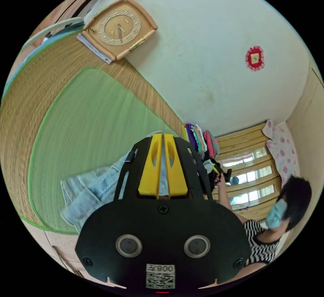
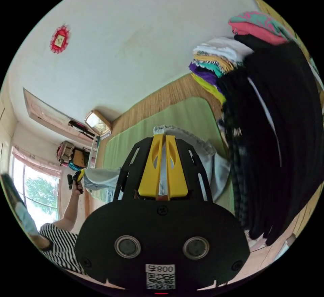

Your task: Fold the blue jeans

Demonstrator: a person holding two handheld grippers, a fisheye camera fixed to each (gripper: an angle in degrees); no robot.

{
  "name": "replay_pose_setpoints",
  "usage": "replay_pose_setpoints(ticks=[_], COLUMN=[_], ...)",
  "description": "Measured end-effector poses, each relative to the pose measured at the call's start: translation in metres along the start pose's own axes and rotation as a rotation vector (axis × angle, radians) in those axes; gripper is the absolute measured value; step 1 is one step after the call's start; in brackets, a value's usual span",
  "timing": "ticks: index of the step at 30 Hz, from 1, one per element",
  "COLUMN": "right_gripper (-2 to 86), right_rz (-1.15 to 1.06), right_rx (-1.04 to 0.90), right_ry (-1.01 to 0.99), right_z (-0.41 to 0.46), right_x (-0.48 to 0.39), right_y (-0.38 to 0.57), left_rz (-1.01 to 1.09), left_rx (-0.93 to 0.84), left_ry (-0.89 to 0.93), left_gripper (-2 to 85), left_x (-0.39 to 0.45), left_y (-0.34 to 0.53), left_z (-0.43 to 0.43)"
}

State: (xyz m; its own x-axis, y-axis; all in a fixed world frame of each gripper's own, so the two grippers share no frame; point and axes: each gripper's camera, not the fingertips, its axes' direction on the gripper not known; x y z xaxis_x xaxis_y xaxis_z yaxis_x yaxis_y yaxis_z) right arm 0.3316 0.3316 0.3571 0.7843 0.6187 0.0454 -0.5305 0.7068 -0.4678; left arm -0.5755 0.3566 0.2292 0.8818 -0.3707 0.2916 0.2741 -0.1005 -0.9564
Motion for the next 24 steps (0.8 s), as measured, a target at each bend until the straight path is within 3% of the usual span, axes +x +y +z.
replay_pose_setpoints(ticks=[3, 5, 8, 13, 19, 24], right_gripper=[1.4, 1.6, 2.3, 2.5, 1.8, 0.9], right_rz=[0.101, 0.146, 0.109, -0.100, -0.299, -0.405], right_rx=[-0.048, -0.072, -0.077, -0.254, -0.527, -0.652], right_ry=[0.159, 0.225, 0.174, 0.045, -0.060, 0.014], right_z=[0.016, 0.032, 0.060, 0.125, 0.189, 0.224], right_x=[-0.003, -0.001, 0.004, 0.005, -0.031, -0.051], right_y=[-0.054, -0.066, -0.060, 0.011, 0.116, 0.158], left_rz=[0.062, 0.091, 0.169, 0.088, -0.168, -0.146], left_rx=[0.119, 0.078, -0.092, -0.336, -0.287, -0.291], left_ry=[-0.170, -0.187, -0.189, -0.379, -0.533, -0.550], left_gripper=[0.6, 0.8, 1.7, 5.4, 8.4, 5.6], left_x=[0.032, 0.041, 0.041, -0.001, -0.037, -0.026], left_y=[-0.036, -0.043, -0.022, 0.069, 0.116, 0.110], left_z=[0.007, 0.017, 0.038, 0.033, -0.003, 0.007])
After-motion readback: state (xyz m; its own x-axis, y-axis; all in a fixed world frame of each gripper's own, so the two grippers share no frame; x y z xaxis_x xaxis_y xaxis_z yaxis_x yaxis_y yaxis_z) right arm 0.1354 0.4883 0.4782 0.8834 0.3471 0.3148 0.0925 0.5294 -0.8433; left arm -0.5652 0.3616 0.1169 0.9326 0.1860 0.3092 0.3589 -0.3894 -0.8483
